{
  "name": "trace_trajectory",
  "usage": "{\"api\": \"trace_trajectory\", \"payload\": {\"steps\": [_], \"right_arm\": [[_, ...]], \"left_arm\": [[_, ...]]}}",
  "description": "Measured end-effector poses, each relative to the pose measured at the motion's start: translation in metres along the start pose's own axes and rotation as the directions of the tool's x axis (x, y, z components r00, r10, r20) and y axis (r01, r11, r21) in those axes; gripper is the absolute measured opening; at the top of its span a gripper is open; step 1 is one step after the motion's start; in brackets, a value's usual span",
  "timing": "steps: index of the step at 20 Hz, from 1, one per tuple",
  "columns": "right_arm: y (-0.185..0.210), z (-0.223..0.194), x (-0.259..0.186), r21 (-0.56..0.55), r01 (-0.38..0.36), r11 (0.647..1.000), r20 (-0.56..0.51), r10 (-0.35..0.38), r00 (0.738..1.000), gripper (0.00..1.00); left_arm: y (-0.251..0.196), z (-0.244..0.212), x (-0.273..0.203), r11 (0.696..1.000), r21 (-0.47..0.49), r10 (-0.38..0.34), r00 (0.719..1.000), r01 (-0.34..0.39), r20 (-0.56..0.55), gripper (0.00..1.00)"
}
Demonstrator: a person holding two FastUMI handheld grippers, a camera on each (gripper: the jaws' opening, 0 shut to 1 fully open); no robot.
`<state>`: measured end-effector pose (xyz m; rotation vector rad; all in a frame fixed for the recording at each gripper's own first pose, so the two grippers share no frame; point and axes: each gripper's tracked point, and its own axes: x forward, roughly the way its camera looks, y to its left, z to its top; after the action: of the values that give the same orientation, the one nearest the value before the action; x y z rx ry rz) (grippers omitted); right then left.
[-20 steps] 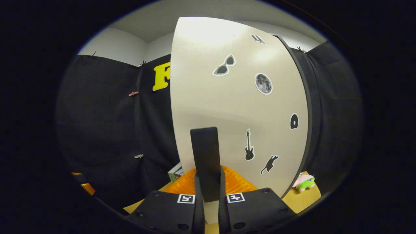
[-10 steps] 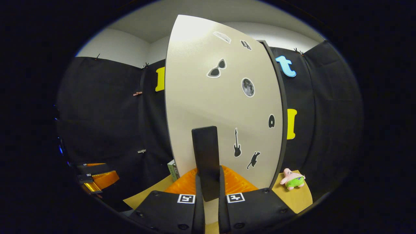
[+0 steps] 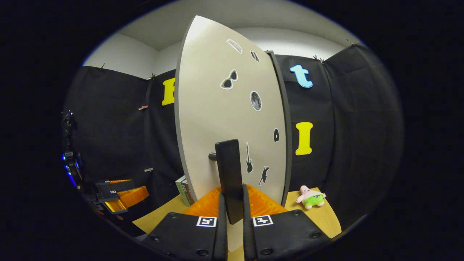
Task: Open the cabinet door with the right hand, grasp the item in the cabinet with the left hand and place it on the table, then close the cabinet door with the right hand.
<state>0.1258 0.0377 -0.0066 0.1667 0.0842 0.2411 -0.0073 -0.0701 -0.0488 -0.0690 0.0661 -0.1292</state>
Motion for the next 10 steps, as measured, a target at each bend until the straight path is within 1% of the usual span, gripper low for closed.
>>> {"api": "trace_trajectory", "payload": {"steps": [1, 2, 7, 10], "right_arm": [[-0.002, 0.0, -0.001, 0.006, 0.012, 1.0, 0.004, -0.012, 1.0, 0.21], [-0.006, 0.001, -0.003, 0.011, 0.022, 1.0, 0.007, -0.022, 1.0, 0.21], [-0.022, 0.001, -0.009, 0.028, 0.082, 0.996, 0.013, -0.082, 0.997, 0.2], [-0.032, -0.008, -0.018, 0.001, 0.105, 0.994, -0.027, -0.105, 0.994, 0.19]], "left_arm": [[-0.006, 0.0, 0.003, 1.0, 0.0, -0.008, 1.0, 0.008, -0.001, 0.94], [-0.011, 0.0, 0.005, 1.0, 0.002, -0.015, 1.0, 0.015, -0.002, 0.92], [-0.035, 0.0, 0.016, 0.999, 0.011, -0.041, 0.999, 0.042, -0.009, 0.92], [-0.047, 0.001, 0.019, 0.999, 0.01, -0.043, 0.999, 0.043, -0.006, 0.92]]}}
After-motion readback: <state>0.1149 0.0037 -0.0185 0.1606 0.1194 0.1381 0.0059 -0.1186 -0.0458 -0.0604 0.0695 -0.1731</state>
